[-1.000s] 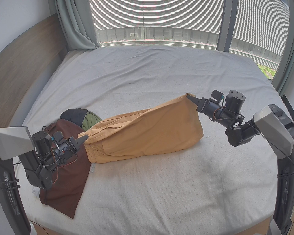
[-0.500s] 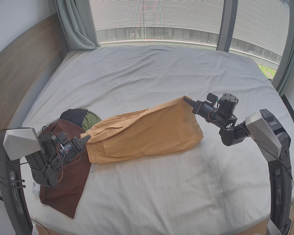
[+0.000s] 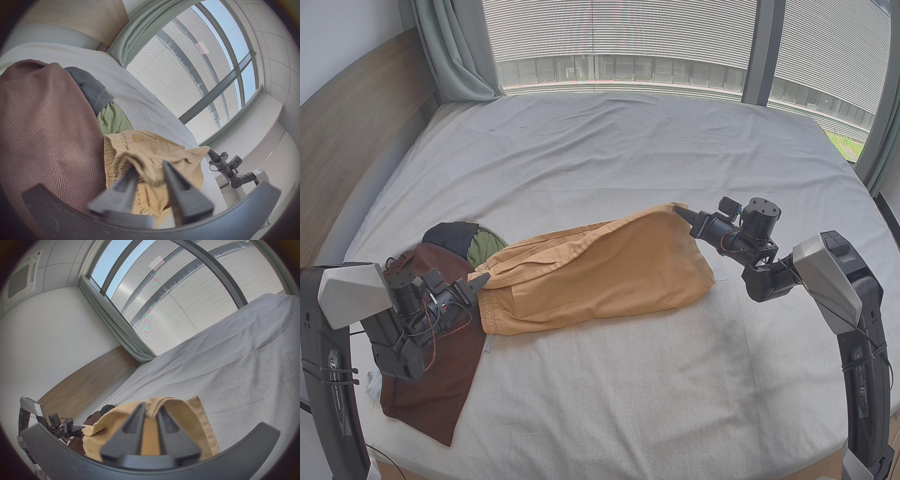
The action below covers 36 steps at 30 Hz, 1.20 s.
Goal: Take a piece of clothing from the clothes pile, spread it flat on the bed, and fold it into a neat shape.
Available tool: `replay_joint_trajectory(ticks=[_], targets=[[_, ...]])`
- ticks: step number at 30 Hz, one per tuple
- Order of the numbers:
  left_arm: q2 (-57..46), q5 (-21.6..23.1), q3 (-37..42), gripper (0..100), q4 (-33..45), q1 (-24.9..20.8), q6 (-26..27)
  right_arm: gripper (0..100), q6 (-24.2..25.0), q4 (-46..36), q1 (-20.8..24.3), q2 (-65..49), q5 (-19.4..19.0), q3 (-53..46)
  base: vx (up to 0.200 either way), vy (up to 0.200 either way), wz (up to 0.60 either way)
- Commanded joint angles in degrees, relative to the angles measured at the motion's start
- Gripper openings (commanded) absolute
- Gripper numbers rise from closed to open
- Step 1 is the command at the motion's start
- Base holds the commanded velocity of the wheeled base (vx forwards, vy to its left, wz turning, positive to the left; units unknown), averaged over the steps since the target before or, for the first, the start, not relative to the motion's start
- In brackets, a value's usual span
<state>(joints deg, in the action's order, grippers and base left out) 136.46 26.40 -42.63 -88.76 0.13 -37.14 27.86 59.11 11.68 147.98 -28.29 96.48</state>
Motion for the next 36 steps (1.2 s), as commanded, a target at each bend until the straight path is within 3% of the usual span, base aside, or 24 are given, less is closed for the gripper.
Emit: replay_joint_trajectory(ticks=[1, 14, 21, 36], targets=[[0.3, -0.13, -0.35, 100, -0.01, -0.05, -0.03, 100, -0.08, 0.3, 0.01, 0.91, -0.01, 0.12, 0.0, 0.0, 0.0], [-0.76, -0.21, -0.08, 100, -0.1, 0.04, 0.05, 100, -0.35, 4.08, 0.19, -0.5, 0.08, -6.74, 0.0, 0.0, 0.0], [-2.69, -0.21, 0.97, 100, -0.01, 0.04, 0.05, 100, 0.09, 10.94, 0.54, -5.16, -0.01, -20.98, 0.0, 0.0, 0.0], [-3.57, -0.13, 1.94, 100, -0.1, -0.05, 0.49, 100, 2.64, 21.84, 0.98, -9.82, -0.01, -39.08, 0.0, 0.0, 0.0]])
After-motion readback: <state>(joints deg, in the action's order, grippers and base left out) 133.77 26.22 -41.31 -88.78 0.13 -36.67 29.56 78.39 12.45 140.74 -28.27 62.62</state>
